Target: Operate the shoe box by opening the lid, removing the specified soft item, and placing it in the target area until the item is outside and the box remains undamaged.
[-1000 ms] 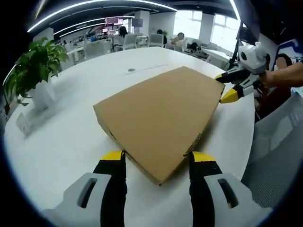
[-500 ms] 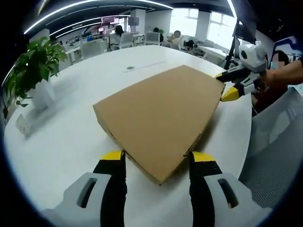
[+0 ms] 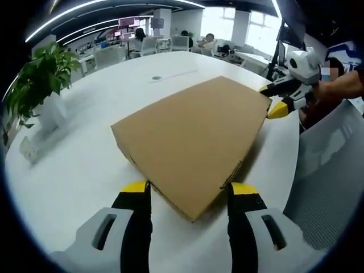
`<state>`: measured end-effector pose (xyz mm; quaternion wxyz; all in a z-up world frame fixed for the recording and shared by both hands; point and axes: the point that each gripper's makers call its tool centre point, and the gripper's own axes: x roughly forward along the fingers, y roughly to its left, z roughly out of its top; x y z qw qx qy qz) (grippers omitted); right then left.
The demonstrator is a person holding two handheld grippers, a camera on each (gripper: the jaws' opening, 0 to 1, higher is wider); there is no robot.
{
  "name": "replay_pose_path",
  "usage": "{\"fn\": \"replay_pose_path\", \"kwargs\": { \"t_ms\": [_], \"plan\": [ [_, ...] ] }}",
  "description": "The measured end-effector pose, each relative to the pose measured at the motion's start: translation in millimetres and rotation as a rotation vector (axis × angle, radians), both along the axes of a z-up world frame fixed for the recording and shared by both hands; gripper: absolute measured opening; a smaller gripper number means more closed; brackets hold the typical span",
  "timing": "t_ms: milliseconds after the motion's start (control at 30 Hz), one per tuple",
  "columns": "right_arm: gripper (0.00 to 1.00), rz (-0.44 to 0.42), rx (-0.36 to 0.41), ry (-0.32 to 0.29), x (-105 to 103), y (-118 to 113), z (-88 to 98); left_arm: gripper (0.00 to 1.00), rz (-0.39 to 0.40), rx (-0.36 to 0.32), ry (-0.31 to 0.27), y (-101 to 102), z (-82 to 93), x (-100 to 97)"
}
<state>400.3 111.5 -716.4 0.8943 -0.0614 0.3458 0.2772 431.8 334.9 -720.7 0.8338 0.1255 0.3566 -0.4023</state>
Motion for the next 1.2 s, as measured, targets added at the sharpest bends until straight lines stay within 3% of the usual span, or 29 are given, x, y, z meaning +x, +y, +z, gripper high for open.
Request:
{"fn": "replay_pose_path", "kwargs": {
  "t_ms": [600, 733, 867, 1000, 1200],
  "plan": [
    [0.51, 0.068, 0.021, -0.017, -17.6, 24.0, 1.4, 0.51, -0.024, 0.008, 0.007, 24.5, 1.0, -8.9],
    [0.51, 0.108, 0.072, -0.073, -21.2, 21.8, 2.2, 0.53, -0.009, 0.013, -0.023, 23.1, 2.3, -11.9],
    [0.52, 0.111, 0.078, -0.061, -18.1, 22.0, 2.2, 0.56, 0.029, -0.013, -0.042, 19.1, 4.7, -14.4],
    [0.50, 0.115, 0.074, -0.077, -18.1, 20.4, 1.7, 0.57, 0.058, -0.036, -0.059, 16.9, 7.5, -17.1],
    [0.49, 0.123, 0.042, -0.101, -17.6, 20.4, 0.7, 0.56, 0.061, -0.009, -0.106, 16.7, 6.3, -20.5]
  ]
}}
